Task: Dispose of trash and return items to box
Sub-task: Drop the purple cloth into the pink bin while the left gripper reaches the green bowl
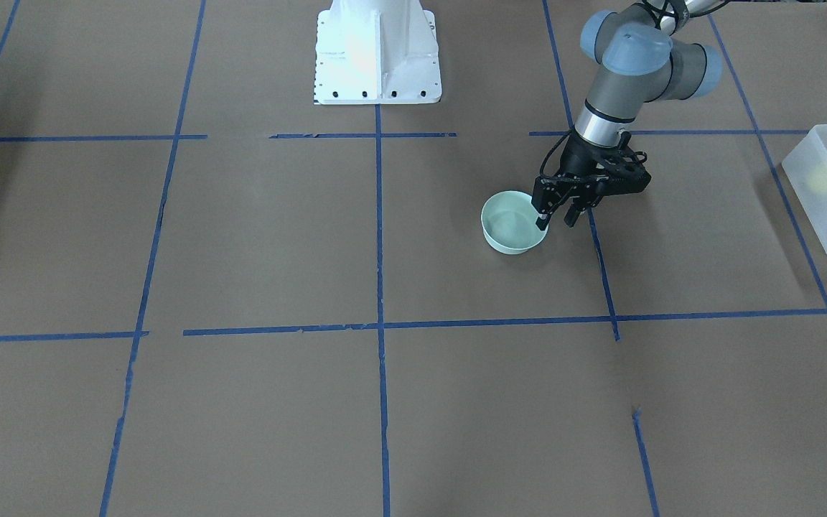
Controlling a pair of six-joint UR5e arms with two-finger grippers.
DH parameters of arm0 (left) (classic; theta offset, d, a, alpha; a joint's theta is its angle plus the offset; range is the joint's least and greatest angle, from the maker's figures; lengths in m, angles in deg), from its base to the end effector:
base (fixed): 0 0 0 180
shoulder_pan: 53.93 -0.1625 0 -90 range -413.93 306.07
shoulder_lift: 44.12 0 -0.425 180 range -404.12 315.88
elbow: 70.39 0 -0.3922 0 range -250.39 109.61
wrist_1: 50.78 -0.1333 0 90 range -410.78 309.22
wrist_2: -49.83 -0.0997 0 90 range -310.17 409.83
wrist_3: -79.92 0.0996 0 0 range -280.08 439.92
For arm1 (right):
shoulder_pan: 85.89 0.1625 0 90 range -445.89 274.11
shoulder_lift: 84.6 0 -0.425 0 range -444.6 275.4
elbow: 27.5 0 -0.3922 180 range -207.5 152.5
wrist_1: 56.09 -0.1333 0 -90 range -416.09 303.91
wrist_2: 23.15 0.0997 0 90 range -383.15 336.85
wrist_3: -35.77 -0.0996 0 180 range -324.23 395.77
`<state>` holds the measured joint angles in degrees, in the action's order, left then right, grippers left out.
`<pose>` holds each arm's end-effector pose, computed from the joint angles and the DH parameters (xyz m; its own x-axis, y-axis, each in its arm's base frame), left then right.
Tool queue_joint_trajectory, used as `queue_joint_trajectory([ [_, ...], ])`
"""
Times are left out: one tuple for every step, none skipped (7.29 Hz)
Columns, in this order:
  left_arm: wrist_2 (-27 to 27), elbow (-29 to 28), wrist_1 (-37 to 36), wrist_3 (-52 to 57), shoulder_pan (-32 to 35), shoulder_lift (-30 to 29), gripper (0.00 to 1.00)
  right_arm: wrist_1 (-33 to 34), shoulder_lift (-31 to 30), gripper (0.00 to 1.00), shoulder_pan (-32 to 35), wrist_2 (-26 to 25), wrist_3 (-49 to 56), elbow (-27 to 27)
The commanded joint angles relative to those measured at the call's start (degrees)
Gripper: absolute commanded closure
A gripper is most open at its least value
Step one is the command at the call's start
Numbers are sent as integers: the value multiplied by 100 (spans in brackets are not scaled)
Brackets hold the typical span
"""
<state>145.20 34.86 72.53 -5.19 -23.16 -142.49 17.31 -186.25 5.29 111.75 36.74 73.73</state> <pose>0.4166 -0.3924 0.3964 0.5048 -0.2018 -0.8393 0.4004 0.9161 0.0206 0.0717 -0.4204 0.6216 0.7125 -0.1983 0.6731 -0.0077 0.9570 0.2901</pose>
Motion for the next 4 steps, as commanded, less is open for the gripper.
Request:
queue_joint_trajectory([
  [-27,-40,0,12,-298,-50,70,-2,4,0,-4,0,-8,-7],
  [-19,4,0,38,-290,-42,100,-2,4,0,-4,-8,0,-7],
  [-1,48,0,99,-273,-24,100,-2,4,0,-4,-8,0,2],
  [34,292,-17,570,-168,46,100,-2,4,0,-4,-8,0,2],
])
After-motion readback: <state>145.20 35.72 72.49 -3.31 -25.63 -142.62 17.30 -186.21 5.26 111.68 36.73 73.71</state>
